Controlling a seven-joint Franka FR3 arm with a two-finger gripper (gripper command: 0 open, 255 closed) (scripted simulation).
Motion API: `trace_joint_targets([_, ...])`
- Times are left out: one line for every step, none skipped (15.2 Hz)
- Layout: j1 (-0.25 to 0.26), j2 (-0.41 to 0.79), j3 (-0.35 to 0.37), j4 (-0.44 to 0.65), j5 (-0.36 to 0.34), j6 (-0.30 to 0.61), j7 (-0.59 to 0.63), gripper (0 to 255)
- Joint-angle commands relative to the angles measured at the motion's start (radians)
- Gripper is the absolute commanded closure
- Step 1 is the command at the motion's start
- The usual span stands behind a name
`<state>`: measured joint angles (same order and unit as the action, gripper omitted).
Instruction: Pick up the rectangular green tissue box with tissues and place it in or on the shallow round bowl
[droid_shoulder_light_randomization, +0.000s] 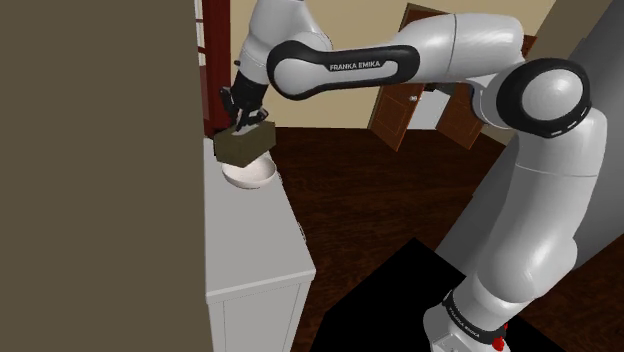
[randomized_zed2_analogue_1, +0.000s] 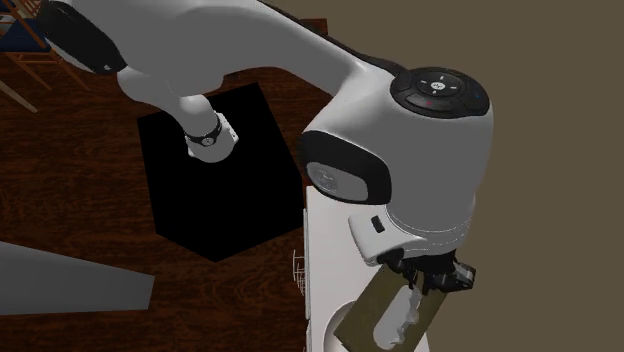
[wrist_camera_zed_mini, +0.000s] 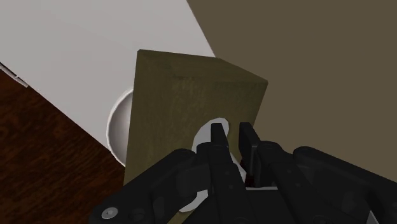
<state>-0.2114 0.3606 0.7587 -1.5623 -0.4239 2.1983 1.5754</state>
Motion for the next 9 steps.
trace_joint_targets([0.004, 0.054, -0.016, 0.08, -0.015, -0.03, -0.037, 255])
trace_joint_targets([0.008, 0.081, -0.024, 0.123, -0.021, -0.048, -0.054, 255])
trace_joint_targets([0.013, 0.108, -0.031, 0.169, -0.027, -0.067, -0.072, 255])
trace_joint_targets([0.02, 0.137, -0.039, 0.218, -0.034, -0.088, -0.09, 255])
trace_joint_targets([0.028, 0.167, -0.047, 0.27, -0.04, -0.109, -0.109, 255])
trace_joint_targets([0.042, 0.208, -0.057, 0.342, -0.049, -0.139, -0.134, 255])
trace_joint_targets([0.038, 0.207, -0.058, 0.326, -0.05, -0.126, -0.131, 255])
trace_joint_targets([0.034, 0.206, -0.059, 0.311, -0.051, -0.112, -0.128, 255])
trace_joint_targets([0.031, 0.206, -0.06, 0.297, -0.052, -0.099, -0.124, 255])
